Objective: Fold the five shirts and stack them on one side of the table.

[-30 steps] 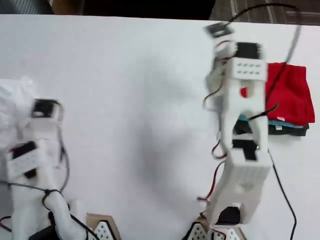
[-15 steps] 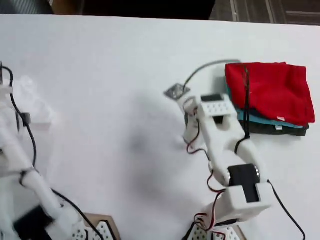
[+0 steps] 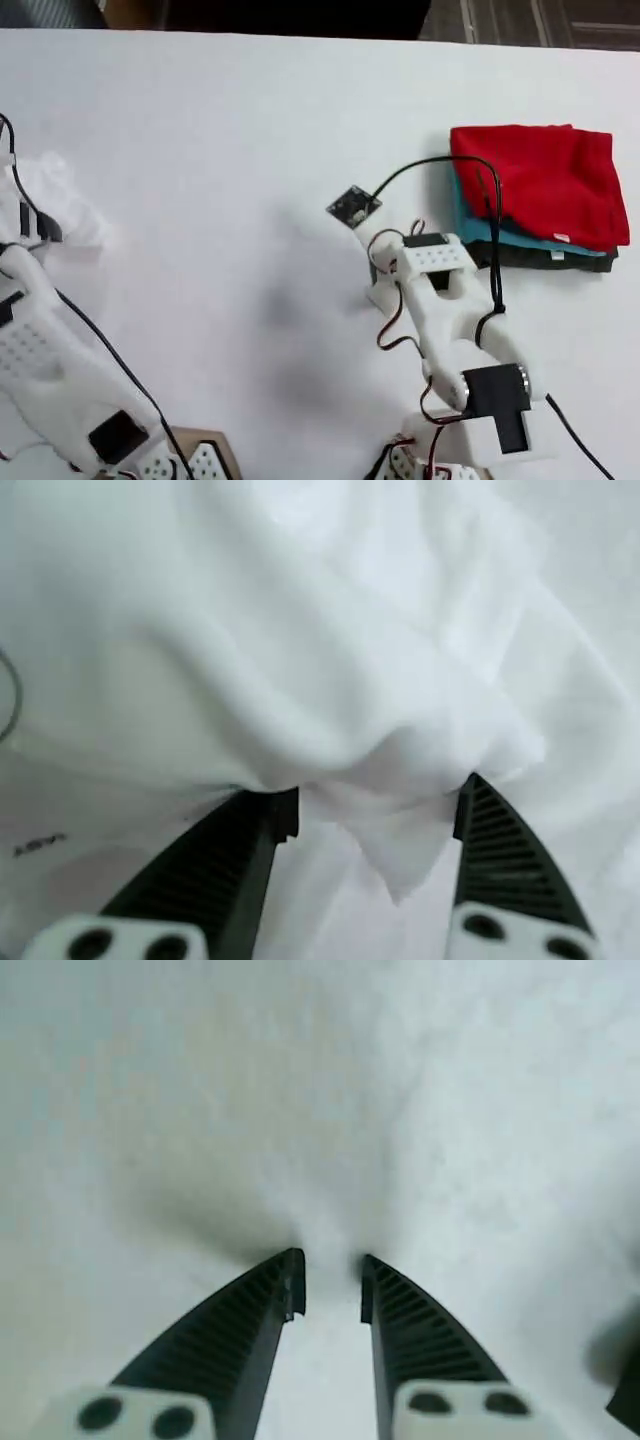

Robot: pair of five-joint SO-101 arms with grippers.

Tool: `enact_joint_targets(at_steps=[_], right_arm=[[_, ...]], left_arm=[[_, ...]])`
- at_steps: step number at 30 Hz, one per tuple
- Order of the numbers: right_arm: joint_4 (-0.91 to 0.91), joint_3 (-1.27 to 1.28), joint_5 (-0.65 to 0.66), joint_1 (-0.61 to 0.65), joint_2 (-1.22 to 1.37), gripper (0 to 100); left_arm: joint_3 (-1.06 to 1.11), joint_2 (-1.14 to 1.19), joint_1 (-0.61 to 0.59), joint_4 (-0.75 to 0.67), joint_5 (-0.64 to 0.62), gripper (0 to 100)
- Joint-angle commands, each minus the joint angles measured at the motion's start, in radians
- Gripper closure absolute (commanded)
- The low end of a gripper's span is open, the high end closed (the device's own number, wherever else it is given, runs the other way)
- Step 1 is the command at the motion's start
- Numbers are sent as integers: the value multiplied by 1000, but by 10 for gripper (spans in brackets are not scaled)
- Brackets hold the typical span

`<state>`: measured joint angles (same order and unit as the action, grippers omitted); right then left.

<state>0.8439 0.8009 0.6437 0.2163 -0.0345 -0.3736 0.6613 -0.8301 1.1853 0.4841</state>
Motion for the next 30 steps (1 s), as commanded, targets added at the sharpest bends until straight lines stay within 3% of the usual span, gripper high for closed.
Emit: enact_joint_targets(at_steps=[1,3,6,11,15,20,30], right_arm=[[-27,3,5,21,-5,889],[-27,3,5,21,-5,889],[-27,3,5,21,-5,889],[-28,3,5,19,-4,889],[-28,2,-18,18,-2,889],[-41,3,-49,16,-4,889],[-42,3,-49,8,-4,889]], left_arm=[[-200,138,11,92,6,735],[-280,209,28,175,6,787],[-410,264,69,339,0,975],[-638,265,190,606,-2,974],[-677,157,269,603,-20,976],[-518,-74,436,605,-25,976],[111,-686,818,600,-18,976]])
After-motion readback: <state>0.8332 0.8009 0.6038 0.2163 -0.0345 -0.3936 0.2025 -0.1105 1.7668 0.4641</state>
